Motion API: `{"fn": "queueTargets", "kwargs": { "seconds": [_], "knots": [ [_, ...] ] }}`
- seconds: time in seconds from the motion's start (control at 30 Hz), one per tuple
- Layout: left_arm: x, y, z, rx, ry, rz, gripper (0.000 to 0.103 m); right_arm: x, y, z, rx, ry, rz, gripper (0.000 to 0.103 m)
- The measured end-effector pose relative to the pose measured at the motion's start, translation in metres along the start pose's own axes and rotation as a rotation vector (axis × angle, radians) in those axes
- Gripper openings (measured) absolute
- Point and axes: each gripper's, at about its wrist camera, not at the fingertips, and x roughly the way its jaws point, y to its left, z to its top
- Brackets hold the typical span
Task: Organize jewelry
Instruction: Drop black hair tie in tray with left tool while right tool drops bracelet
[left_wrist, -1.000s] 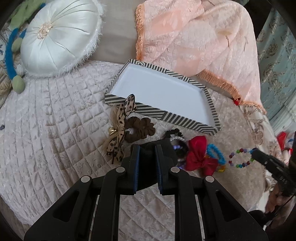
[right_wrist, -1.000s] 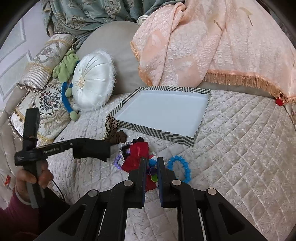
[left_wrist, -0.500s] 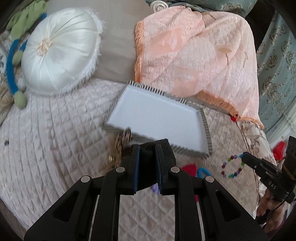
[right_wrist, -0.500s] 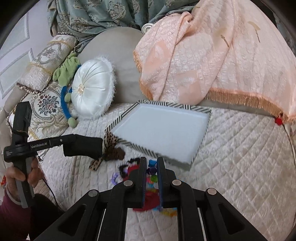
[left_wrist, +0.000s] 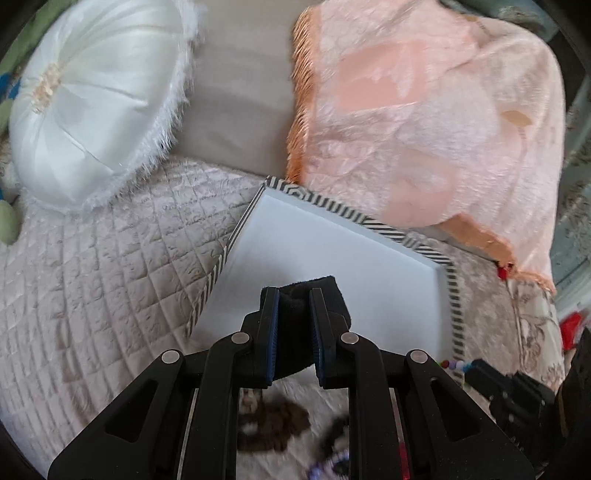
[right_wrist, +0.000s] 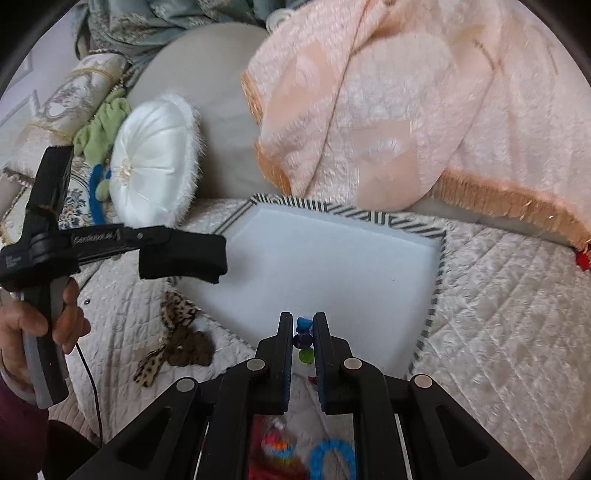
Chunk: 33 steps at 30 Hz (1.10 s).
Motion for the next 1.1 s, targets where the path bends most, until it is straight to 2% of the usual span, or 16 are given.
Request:
{"fn": "queueTargets", "kwargs": {
  "seconds": [0.17,0.4,0.43,0.5,0.53,0.57,0.6,0.67,0.9,1.1],
  "knots": [
    [0.035,0.011,0.005,-0.015,0.041,0.07,0.015,0.028,-0.016,-0.001,0.023,0.037,-0.011,0.01],
    [0.047,0.018,0.001,-0.031,0.051,0.127,0.016,0.044,-0.054,-0.006,0.082,0.073,-0.105,0.01],
    [0.047,0.019,0.0,-0.035,0.049,0.128,0.02,0.045,-0.057,-0.007,0.079,0.078,-0.116,0.01],
    [0.045,0.018,0.0,-0.031,0.045,0.132,0.036,0.046,-0.058,-0.008,0.067,0.085,-0.135,0.01],
    [0.043,0.018,-0.001,-0.03,0.043,0.132,0.047,0.046,-0.058,-0.008,0.065,0.085,-0.138,0.01],
    [0.04,0.017,-0.004,-0.03,0.037,0.128,0.052,0.044,-0.058,-0.008,0.064,0.082,-0.139,0.013],
    [0.038,0.016,-0.004,-0.029,0.034,0.125,0.053,0.042,-0.058,-0.009,0.066,0.076,-0.141,0.017],
    [0.029,0.015,-0.007,-0.022,0.031,0.125,0.053,0.035,-0.056,-0.011,0.073,0.059,-0.145,0.04],
    [-0.011,0.007,-0.024,0.033,-0.021,0.156,0.053,-0.001,-0.028,-0.026,0.033,0.012,-0.101,0.041],
    [-0.049,-0.005,-0.051,0.086,-0.089,0.194,0.053,-0.032,0.001,-0.042,0.022,-0.028,-0.104,0.042]
  ]
}}
